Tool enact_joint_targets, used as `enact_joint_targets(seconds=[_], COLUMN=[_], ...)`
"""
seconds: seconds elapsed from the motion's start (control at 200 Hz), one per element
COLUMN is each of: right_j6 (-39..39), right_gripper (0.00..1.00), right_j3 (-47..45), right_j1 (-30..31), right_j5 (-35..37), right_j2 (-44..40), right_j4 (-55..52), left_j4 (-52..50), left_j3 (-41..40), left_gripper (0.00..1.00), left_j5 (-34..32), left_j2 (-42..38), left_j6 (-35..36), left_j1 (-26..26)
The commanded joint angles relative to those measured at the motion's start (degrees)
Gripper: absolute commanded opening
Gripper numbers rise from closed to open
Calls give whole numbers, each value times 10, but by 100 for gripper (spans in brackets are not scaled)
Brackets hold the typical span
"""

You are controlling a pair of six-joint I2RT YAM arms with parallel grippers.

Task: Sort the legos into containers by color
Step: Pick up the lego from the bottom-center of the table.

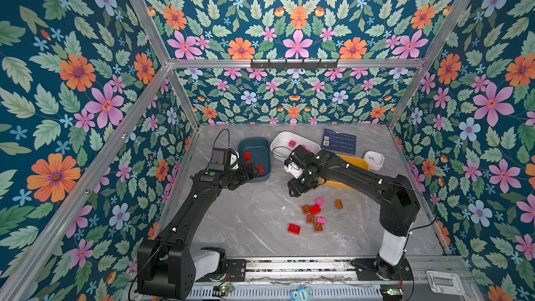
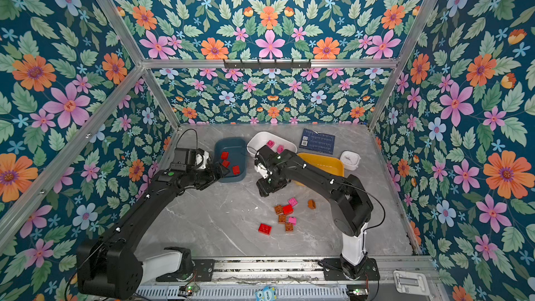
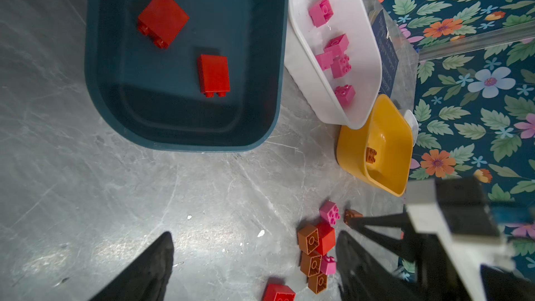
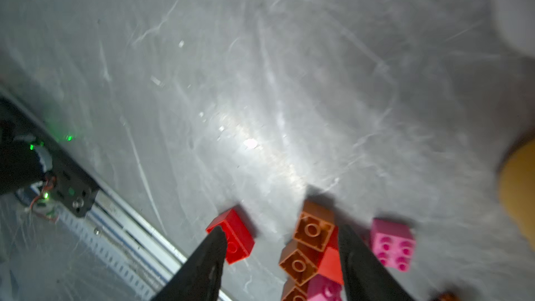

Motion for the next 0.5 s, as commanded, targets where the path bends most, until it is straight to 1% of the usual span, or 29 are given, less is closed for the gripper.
enact_joint_targets(seconds=[0.0,0.075,0.2,0.335,0.495], right_j6=[-46,-68,-78,-90,-91], right_gripper=[63,63,64,64,64], right_j3=[-30,-51,-90,-118,-152], right_j1=[39,70,102,133,144], right_j5=[-18,-16,-30,3,38], right_j2=[-11,-22,-36,-31,-27], right_j4=[16,26,57,55,69], left_j4=[-16,-21,-21,-18,-7], left_j3=[-3,-6,-17,-36,-54], left_gripper=[88,88,88,88,88], left_j5=[-14,-18,-22,-25,-19], left_j2=[-6,-12,-27,-41,-52], left_j6=[15,17,14,9,-5], left_j1=[1,0,0,0,0])
